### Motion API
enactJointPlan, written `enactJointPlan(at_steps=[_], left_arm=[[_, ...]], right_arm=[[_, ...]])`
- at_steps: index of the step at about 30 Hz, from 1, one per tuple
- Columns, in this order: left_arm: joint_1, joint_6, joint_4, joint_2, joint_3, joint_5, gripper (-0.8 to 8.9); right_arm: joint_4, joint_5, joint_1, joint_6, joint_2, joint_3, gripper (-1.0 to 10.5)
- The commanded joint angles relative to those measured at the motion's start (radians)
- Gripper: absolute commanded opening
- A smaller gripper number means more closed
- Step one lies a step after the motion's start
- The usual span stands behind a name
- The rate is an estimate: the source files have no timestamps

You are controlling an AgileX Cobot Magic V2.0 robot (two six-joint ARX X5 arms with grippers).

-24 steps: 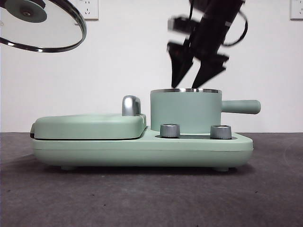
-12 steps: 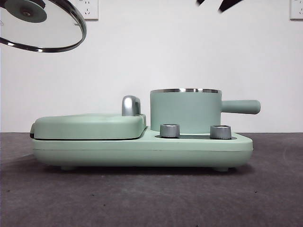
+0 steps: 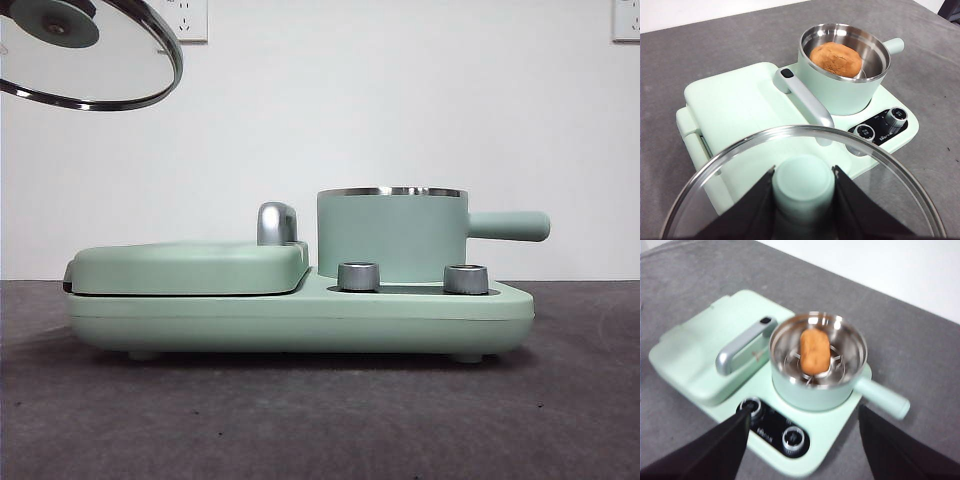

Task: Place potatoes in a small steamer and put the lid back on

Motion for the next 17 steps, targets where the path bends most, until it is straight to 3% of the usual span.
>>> enactJointPlan(at_steps=[1,10,17], left_arm=[[-0.003,-0.002,0.027,0.002,0.015,0.016,0.12],[-0.023,-0.026,0.094,0.013,0.015,0.076,0.12],[-0.114,-0.025,0.339,0.106,0.017,0.076,0.12]], right_arm=[[0.019,0.000,0.004,0.028,-0.070,-0.061,3.3],[0.014,-0.005,0.005,0.063,-0.282,-0.264,3.3],[0.010,-0.004,0.005,0.093,-0.347,-0.351,3.3]])
